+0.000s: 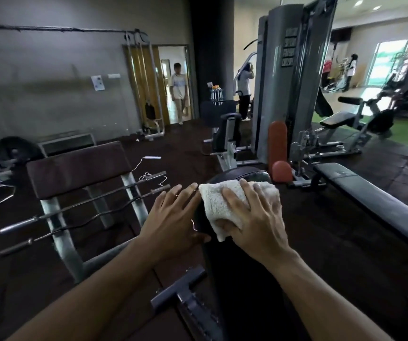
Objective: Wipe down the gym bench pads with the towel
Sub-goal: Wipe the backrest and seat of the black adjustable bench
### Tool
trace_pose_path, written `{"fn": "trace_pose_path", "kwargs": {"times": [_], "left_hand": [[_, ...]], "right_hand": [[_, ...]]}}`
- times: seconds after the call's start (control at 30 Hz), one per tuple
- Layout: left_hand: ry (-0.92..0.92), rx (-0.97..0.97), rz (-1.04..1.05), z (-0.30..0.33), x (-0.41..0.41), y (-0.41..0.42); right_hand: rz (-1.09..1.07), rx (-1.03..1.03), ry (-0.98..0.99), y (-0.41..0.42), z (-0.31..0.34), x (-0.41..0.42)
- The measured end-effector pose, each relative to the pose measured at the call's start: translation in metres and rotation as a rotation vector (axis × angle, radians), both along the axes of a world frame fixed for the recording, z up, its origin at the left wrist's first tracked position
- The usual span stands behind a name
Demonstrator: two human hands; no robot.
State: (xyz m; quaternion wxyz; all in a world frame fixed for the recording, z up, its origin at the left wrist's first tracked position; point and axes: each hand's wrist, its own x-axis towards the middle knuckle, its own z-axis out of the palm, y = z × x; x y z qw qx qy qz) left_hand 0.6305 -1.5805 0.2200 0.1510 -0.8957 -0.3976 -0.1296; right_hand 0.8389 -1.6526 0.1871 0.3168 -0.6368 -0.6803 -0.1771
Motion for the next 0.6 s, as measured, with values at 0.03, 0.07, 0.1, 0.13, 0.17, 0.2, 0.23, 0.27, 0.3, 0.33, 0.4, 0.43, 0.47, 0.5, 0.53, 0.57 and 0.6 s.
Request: {"fn": "trace_pose_path", "kwargs": {"times": [0.03,0.07,0.1,0.13,0.17,0.2,0.23,0.27,0.3,0.33,0.4,0.43,0.47,0.5,0.53,0.57,0.6], "left_hand": [[0.003,-0.006,0.022,0.0,0.004,-0.005],[0.006,-0.013,0.038,-0.001,0.007,-0.01],[-0.007,-0.007,0.057,-0.001,0.009,-0.016],[-0.026,0.009,0.079,-0.001,0.011,-0.021],[-0.024,0.019,0.101,0.0,0.013,-0.026],[-0.009,0.021,0.112,0.002,0.013,-0.031],[0.01,0.016,0.113,0.001,0.011,-0.033],[0.038,0.003,0.116,-0.001,0.009,-0.032],[0.066,-0.02,0.145,-0.002,0.006,-0.032],[0.08,-0.024,0.169,-0.003,0.005,-0.032],[0.083,0.004,0.2,-0.003,0.008,-0.032],[0.084,-0.002,0.217,-0.004,0.01,-0.034],[0.081,-0.014,0.227,-0.005,0.011,-0.033],[0.078,-0.018,0.236,-0.006,0.012,-0.035],[0.069,-0.016,0.241,-0.006,0.012,-0.035],[0.049,-0.017,0.238,-0.007,0.013,-0.036],[0.034,-0.029,0.235,-0.008,0.012,-0.036]], "right_hand": [[0.04,-0.049,0.038,0.001,-0.004,0.005],[0.08,-0.099,0.087,0.002,-0.01,0.009],[0.123,-0.137,0.13,0.003,-0.016,0.01],[0.156,-0.143,0.158,0.004,-0.023,0.011],[0.18,-0.141,0.178,0.006,-0.028,0.011],[0.2,-0.145,0.196,0.006,-0.03,0.011],[0.221,-0.15,0.22,0.007,-0.03,0.01],[0.244,-0.147,0.25,0.008,-0.029,0.009],[0.261,-0.137,0.277,0.009,-0.029,0.007],[0.253,-0.116,0.29,0.01,-0.029,0.004],[0.213,-0.08,0.295,0.013,-0.033,-0.003],[0.2,-0.074,0.292,0.013,-0.038,-0.006],[0.192,-0.07,0.281,0.013,-0.042,-0.008],[0.198,-0.076,0.272,0.011,-0.05,-0.009],[0.203,-0.076,0.272,0.01,-0.057,-0.009],[0.206,-0.079,0.271,0.008,-0.065,-0.008],[0.21,-0.086,0.276,0.006,-0.072,-0.006]]}}
